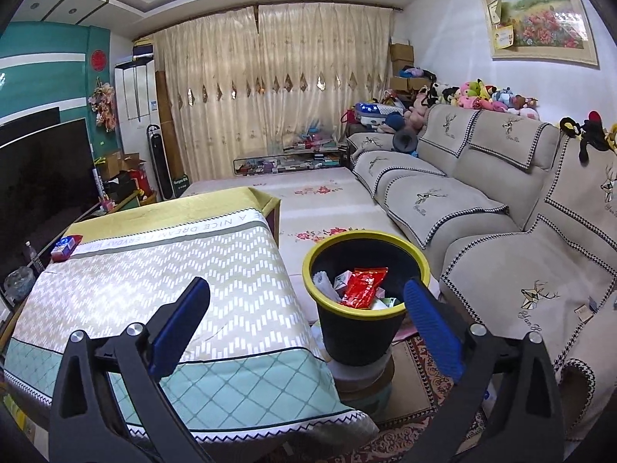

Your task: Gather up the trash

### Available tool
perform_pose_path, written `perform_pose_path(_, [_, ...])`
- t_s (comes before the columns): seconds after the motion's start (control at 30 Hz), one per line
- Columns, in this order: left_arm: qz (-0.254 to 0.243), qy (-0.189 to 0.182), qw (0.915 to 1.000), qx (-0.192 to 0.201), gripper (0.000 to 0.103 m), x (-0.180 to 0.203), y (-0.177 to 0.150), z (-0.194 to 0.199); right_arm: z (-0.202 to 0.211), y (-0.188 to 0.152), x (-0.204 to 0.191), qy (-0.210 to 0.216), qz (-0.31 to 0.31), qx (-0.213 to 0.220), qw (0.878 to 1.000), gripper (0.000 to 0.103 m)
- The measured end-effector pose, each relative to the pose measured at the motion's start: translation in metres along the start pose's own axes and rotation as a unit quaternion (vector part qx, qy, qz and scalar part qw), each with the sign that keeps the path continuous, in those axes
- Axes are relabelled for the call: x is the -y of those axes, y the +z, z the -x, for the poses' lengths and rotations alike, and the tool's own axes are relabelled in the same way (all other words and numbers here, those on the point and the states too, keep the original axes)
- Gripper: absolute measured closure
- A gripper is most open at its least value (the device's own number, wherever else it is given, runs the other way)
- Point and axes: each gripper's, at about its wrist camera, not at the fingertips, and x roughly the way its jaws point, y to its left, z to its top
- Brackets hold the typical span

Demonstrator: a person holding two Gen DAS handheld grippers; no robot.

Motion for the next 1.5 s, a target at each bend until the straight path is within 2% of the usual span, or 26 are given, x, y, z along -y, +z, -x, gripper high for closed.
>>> perform_pose_path(0.23, [-0.015,0.004,0.9998,-0.01,0.005,0.018,0.002,-0.008,0.003,0.003,-0.004,0.012,0.0,0.005,1.0,0.007])
perform_pose_path(1.5, [-0.016,0.009,0.9998,-0.006,0.005,0.016,0.002,-0.01,-0.001,0.005,-0.016,0.027,-0.004,0.004,1.0,0.007])
